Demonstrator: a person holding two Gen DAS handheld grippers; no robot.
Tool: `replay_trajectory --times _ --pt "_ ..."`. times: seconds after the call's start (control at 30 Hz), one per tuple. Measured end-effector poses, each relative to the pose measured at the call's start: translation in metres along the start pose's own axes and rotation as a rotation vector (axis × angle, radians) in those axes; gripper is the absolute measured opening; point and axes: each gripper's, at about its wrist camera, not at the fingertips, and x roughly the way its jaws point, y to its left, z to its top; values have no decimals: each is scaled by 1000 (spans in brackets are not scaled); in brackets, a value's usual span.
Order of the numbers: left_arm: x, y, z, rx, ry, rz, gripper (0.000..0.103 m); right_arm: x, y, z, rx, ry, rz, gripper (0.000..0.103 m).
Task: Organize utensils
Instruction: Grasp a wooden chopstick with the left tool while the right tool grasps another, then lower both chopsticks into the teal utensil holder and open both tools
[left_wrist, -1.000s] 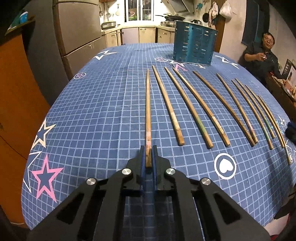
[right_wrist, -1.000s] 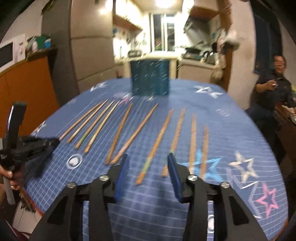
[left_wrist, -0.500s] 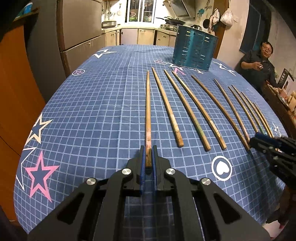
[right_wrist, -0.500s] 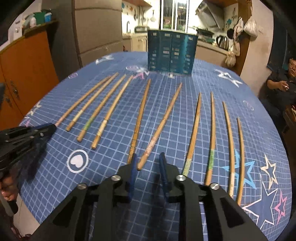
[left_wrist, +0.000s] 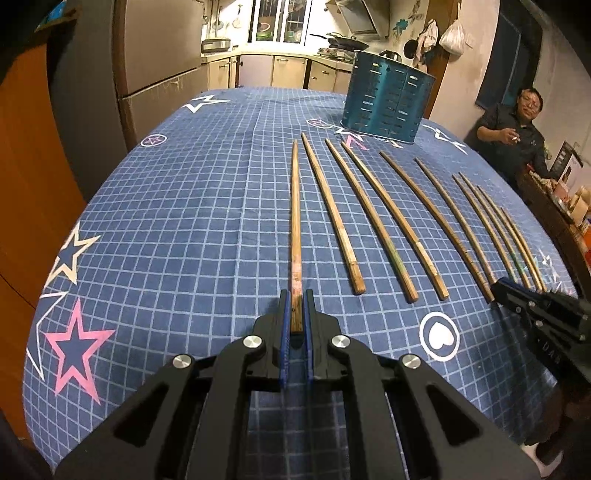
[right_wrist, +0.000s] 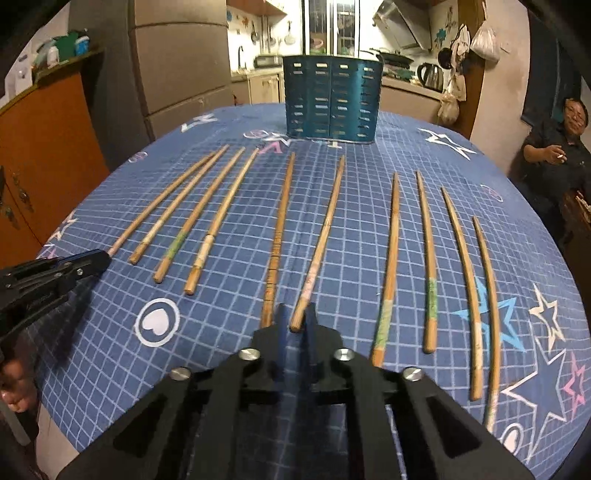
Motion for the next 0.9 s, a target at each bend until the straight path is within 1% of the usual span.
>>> replay_trajectory --times 0.1,0.2,0.27,0.37,0.47,0.6,0.7,0.8,0.9 --pt "0 4 1 -17 2 -19 5 -5 -8 1 38 -24 41 7" --pt "-9 4 0 -26 -24 -9 5 -20 -12 3 46 -69 59 7" --pt "-20 1 2 -18 -56 3 5 -35 -13 5 31 -118 58 7" --pt "-44 -6 9 3 -129 50 5 -60 -18 11 11 -206 55 7" --pt "-64 -9 19 -1 -189 63 5 -87 -23 20 -22 -296 49 7" --pt "-92 -13 39 5 -274 65 5 -111 -29 35 -56 -392 50 7" --pt "-111 -15 59 11 -324 44 5 -132 -35 54 -86 -474 69 7" --pt "-127 -22 83 30 -378 20 5 -146 -43 77 -98 -525 100 7" --pt "-135 -26 105 40 -398 5 5 -151 -52 97 -99 -540 128 7"
